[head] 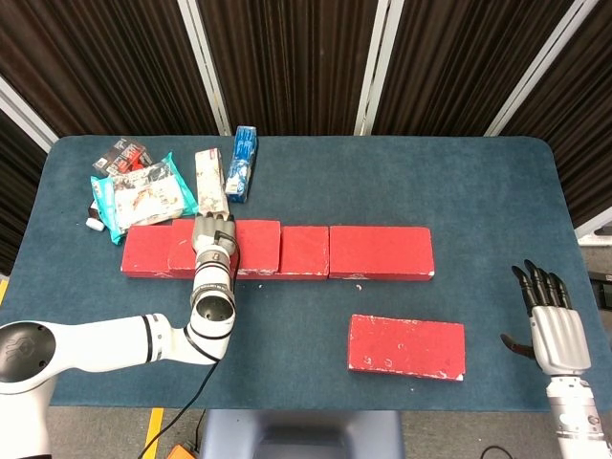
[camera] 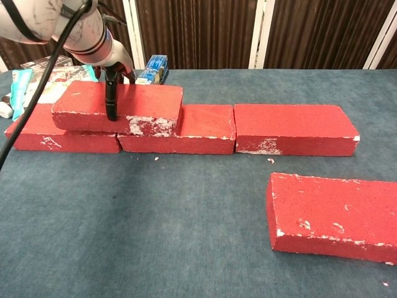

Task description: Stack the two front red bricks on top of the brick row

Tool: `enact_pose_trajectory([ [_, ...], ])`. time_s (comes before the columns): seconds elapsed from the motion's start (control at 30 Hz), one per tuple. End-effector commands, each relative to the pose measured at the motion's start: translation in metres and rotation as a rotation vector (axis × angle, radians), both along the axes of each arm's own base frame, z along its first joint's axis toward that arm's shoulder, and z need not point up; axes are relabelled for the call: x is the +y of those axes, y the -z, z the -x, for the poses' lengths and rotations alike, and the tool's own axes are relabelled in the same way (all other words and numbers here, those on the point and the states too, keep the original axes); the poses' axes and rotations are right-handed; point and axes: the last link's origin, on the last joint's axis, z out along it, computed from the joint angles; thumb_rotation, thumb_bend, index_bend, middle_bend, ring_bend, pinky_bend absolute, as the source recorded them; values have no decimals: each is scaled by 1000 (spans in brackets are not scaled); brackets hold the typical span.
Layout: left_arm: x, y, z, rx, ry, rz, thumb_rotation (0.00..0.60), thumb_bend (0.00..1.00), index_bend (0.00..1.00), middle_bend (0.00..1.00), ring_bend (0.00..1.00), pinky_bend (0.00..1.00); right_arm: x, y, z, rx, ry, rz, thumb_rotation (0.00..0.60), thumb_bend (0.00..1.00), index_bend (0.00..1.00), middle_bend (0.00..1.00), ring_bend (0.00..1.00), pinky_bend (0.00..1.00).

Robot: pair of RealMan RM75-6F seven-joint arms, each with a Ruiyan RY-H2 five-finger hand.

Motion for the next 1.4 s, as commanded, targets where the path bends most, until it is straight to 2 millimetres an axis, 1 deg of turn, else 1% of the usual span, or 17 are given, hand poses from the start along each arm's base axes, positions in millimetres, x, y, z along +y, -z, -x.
enact_pose_trajectory([
  [0.03,0,0,0,-2,-2,-1,600,231,0,64,0,90,0,0,0,0,1,0,600,0,0,0,0,0],
  [0.33,3,0,3,-5,-14,-6,600,231,0,33,0,89,0,1,0,2,7,-4,600,0,0,0,0,0],
  [0.83,0,7,2,-1,-18,8,600,224,0,1,0,86,-1,1,0,-3,11,2,600,0,0,0,0,0],
  [1.4,3,8,0,15,-9,2,600,224,0,0,0,86,-1,4,-1,2,15,-13,600,0,0,0,0,0],
])
